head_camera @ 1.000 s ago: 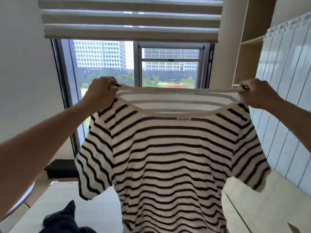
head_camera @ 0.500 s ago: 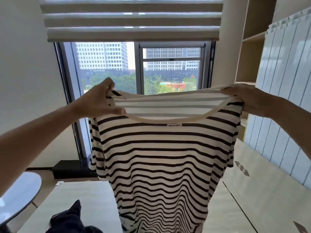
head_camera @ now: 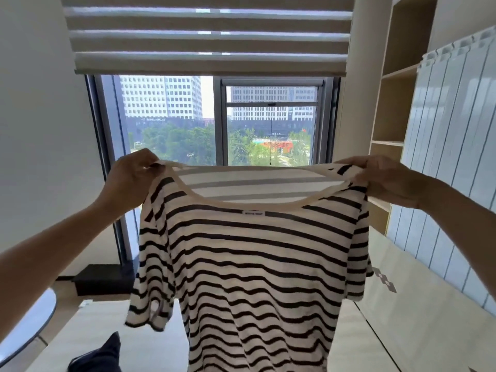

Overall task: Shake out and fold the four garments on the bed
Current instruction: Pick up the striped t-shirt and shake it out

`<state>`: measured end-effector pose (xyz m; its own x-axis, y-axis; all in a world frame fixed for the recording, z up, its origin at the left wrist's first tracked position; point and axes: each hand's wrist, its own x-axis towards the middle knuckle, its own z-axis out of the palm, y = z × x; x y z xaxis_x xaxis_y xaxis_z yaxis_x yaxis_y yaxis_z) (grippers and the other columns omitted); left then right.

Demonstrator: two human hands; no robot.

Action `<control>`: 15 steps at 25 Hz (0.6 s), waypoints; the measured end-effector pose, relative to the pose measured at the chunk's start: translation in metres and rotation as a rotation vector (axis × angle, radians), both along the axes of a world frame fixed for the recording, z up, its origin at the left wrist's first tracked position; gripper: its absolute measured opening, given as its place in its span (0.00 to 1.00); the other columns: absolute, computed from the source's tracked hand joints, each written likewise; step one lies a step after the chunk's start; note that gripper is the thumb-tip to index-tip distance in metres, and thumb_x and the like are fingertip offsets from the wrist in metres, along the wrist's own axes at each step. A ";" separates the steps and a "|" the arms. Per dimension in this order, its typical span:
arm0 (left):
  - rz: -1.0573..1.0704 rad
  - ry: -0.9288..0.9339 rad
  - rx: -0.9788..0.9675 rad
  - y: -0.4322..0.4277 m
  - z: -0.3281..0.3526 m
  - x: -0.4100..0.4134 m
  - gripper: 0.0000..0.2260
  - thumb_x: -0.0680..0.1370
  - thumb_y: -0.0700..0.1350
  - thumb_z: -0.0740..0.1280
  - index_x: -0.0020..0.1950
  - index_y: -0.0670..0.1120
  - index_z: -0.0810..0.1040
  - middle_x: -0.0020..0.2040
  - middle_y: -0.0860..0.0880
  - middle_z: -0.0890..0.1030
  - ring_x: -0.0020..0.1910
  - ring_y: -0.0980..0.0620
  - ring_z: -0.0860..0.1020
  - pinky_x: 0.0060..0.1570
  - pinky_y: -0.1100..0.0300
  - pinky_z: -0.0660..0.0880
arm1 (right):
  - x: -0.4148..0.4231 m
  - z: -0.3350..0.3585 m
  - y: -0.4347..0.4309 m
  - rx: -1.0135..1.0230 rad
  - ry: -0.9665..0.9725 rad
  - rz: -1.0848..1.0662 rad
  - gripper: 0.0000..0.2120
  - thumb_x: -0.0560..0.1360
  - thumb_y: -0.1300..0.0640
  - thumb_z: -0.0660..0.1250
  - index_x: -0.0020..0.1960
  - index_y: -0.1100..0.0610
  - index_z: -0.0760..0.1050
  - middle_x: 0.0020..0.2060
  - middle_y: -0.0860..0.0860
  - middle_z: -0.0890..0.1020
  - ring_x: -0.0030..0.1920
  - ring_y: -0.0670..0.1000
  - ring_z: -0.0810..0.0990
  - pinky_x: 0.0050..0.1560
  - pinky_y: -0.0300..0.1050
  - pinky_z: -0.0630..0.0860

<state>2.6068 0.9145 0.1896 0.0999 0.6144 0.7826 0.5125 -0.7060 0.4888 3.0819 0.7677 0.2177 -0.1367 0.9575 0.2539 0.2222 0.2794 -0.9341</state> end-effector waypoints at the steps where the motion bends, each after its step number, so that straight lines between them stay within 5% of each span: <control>1: -0.037 -0.065 -0.092 0.003 -0.002 -0.002 0.05 0.81 0.41 0.67 0.45 0.44 0.77 0.42 0.40 0.82 0.39 0.44 0.77 0.42 0.52 0.74 | -0.003 -0.001 0.000 -0.004 -0.052 0.009 0.26 0.61 0.63 0.80 0.59 0.60 0.82 0.51 0.57 0.84 0.50 0.54 0.83 0.53 0.43 0.82; 5: -0.105 -0.202 -0.229 0.002 -0.002 0.001 0.09 0.85 0.43 0.60 0.50 0.42 0.77 0.39 0.43 0.77 0.38 0.47 0.74 0.41 0.53 0.71 | -0.033 -0.014 0.004 0.209 -0.424 -0.179 0.09 0.76 0.65 0.69 0.54 0.56 0.81 0.45 0.54 0.85 0.46 0.46 0.83 0.48 0.39 0.81; 7: -0.046 -0.057 -0.079 -0.005 -0.001 0.002 0.09 0.85 0.39 0.58 0.49 0.42 0.76 0.38 0.45 0.77 0.37 0.50 0.74 0.41 0.55 0.72 | -0.045 -0.021 0.011 0.385 -0.439 -0.374 0.07 0.80 0.62 0.66 0.47 0.53 0.81 0.39 0.50 0.83 0.39 0.39 0.81 0.44 0.33 0.78; 10: 0.279 0.354 0.244 0.001 -0.008 -0.014 0.08 0.84 0.42 0.56 0.51 0.44 0.74 0.33 0.44 0.77 0.31 0.41 0.76 0.34 0.49 0.76 | -0.049 -0.029 0.020 0.557 -0.443 -0.632 0.09 0.82 0.60 0.64 0.46 0.53 0.81 0.37 0.50 0.82 0.37 0.44 0.79 0.39 0.36 0.74; 12: 0.465 0.308 0.070 0.014 -0.019 -0.025 0.09 0.83 0.43 0.57 0.55 0.44 0.76 0.38 0.41 0.80 0.37 0.38 0.79 0.38 0.45 0.77 | -0.049 -0.035 0.024 0.586 -0.488 -0.664 0.09 0.81 0.59 0.64 0.45 0.52 0.81 0.37 0.50 0.83 0.39 0.46 0.80 0.40 0.36 0.72; 15: 0.262 -0.079 -0.435 0.014 -0.034 -0.015 0.12 0.81 0.38 0.59 0.55 0.42 0.83 0.46 0.42 0.82 0.46 0.41 0.79 0.52 0.47 0.77 | -0.067 -0.047 0.029 0.498 -0.584 -0.506 0.09 0.81 0.59 0.65 0.47 0.51 0.82 0.40 0.45 0.84 0.42 0.40 0.80 0.44 0.37 0.72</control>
<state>2.5914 0.9283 0.1554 -0.1504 0.8813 0.4481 0.5948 -0.2813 0.7530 3.0148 0.7971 0.1710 0.0327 0.7369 0.6752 0.8263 0.3602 -0.4331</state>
